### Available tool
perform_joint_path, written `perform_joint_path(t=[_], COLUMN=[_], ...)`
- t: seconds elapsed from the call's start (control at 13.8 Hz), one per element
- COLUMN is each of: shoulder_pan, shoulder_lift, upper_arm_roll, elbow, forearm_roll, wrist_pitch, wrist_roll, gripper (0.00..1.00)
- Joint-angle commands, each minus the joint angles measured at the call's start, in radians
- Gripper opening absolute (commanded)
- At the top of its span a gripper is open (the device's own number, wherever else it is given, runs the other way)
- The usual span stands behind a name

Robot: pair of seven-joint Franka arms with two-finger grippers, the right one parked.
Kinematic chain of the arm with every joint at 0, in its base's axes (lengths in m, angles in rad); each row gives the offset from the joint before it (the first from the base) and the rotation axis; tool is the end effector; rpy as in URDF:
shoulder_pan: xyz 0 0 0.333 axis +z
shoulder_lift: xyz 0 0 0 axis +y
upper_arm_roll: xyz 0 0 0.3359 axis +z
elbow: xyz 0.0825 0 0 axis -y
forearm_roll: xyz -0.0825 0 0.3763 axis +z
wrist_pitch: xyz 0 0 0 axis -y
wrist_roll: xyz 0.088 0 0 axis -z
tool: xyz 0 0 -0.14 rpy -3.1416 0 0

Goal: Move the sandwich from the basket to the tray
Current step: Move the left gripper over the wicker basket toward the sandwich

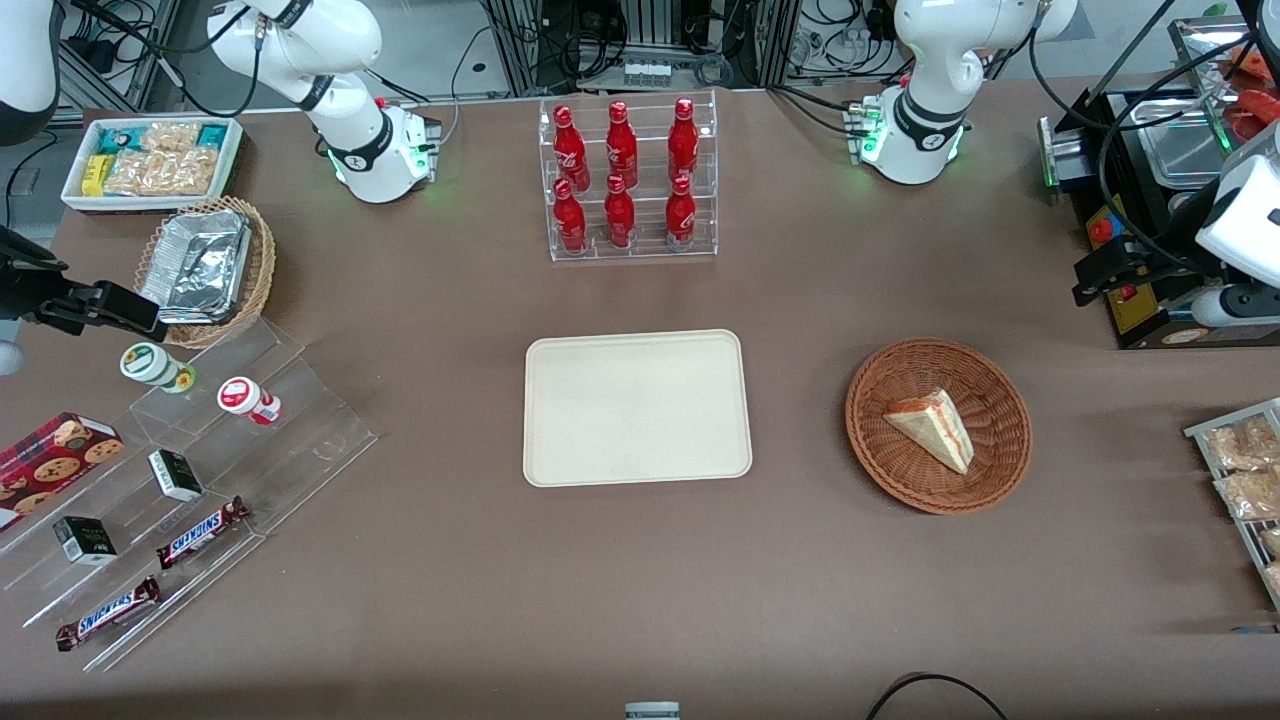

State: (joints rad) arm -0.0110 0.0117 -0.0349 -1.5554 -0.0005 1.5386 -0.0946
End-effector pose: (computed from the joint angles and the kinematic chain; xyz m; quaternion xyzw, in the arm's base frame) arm 0.5458 -0.0250 0.6094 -0.9996 -0.0243 0.0142 0.0005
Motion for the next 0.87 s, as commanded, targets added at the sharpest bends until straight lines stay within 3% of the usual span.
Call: perform_joint_path(t=[0.0, 0.36, 0.8], shoulder_pan=[-0.012, -0.018, -0.02], shoulder_lift=[0.013, 0.031, -0.002], upper_arm_roll=[0.007, 0.003, -0.039], elbow=[0.022, -0.008, -0.257], forearm_roll=[0.017, 0.017, 0.017], wrist_pitch=[-0.008, 0.006, 0.263], wrist_roll=[0.015, -0.007, -0.173], gripper=[1.0, 1.0, 1.0])
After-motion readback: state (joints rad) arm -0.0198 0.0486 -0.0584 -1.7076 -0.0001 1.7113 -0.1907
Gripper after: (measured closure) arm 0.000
